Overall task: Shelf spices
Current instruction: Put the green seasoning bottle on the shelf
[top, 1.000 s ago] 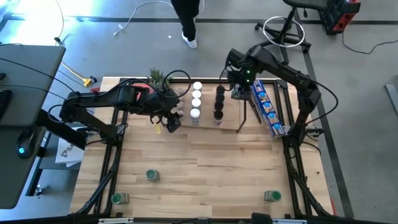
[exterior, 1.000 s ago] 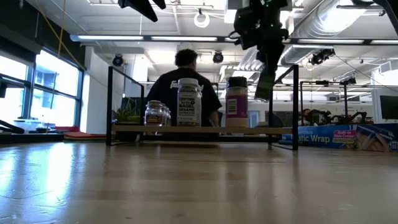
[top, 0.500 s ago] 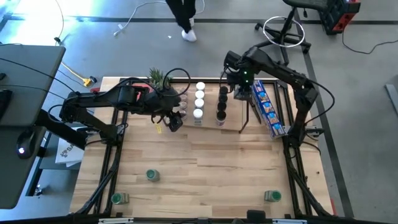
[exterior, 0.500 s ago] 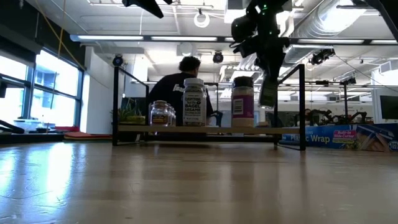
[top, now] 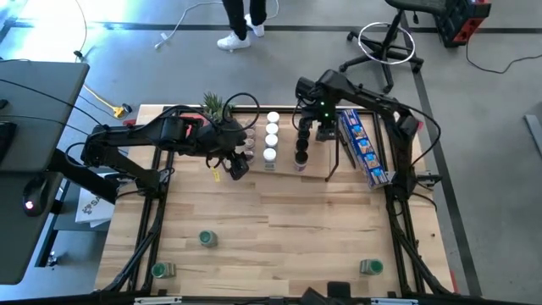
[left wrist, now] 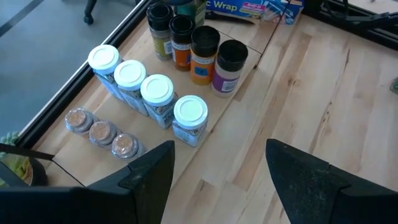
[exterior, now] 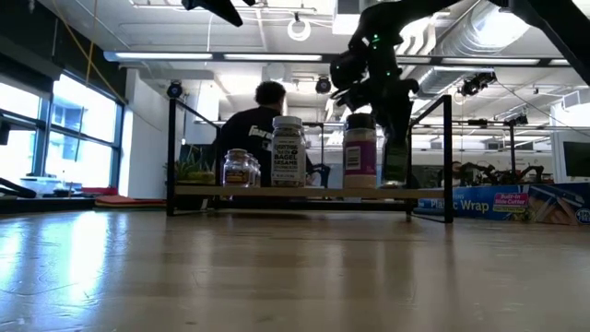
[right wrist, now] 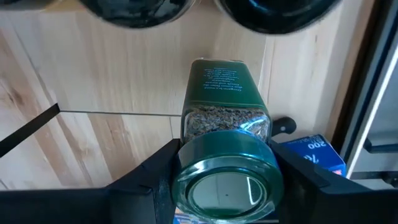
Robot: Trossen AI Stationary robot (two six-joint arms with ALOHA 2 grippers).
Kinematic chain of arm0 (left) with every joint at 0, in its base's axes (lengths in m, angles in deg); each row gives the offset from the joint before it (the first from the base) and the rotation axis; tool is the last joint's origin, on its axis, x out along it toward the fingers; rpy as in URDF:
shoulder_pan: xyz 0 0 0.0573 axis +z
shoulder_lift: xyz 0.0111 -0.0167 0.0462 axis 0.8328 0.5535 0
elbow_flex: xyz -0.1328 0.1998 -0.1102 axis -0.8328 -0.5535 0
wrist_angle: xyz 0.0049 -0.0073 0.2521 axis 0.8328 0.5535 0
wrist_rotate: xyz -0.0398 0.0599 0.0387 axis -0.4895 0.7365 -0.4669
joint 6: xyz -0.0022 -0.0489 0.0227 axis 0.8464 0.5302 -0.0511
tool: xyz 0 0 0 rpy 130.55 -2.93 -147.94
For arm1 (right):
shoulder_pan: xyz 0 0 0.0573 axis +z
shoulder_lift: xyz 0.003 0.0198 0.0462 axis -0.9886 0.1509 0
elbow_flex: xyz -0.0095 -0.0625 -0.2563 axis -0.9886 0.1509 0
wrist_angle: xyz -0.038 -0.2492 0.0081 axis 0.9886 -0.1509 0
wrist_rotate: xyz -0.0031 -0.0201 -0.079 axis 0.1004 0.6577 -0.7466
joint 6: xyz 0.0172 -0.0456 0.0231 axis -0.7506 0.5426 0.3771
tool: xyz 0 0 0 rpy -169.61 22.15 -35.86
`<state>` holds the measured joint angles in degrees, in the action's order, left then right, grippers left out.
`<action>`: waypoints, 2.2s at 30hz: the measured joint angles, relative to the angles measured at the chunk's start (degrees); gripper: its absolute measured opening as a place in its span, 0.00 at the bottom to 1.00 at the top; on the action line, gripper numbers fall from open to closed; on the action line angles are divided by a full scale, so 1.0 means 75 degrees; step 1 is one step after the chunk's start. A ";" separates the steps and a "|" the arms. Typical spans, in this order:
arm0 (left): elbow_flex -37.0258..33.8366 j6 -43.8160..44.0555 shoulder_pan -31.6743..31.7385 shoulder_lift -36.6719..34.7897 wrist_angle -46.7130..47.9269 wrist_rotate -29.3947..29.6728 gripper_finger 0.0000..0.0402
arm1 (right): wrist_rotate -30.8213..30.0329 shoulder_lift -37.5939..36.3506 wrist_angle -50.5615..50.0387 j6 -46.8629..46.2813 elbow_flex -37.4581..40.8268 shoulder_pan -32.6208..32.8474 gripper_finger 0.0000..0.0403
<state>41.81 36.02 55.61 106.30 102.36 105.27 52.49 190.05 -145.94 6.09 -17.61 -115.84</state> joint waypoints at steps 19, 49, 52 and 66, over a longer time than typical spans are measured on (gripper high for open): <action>0.0000 -0.0004 0.0001 0.0000 0.0003 -0.0001 0.61 | -0.0189 0.0268 0.0249 -0.0125 -0.0003 0.0000 0.57; 0.0000 0.0010 0.0001 0.0000 0.0006 -0.0208 0.61 | -0.0500 0.0262 0.0330 0.0537 -0.0003 0.0018 0.53; 0.0000 0.0010 -0.0001 0.0000 0.0006 -0.0208 0.61 | -0.0394 0.0262 0.0265 0.0540 -0.0003 0.0017 0.53; 0.0000 0.0058 0.0001 0.0000 0.0006 -0.0261 0.61 | -0.0192 0.0262 0.0237 0.0354 -0.0003 0.0017 0.53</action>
<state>41.81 36.46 55.61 106.30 102.40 103.31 51.05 192.01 -144.16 8.74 -17.63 -115.71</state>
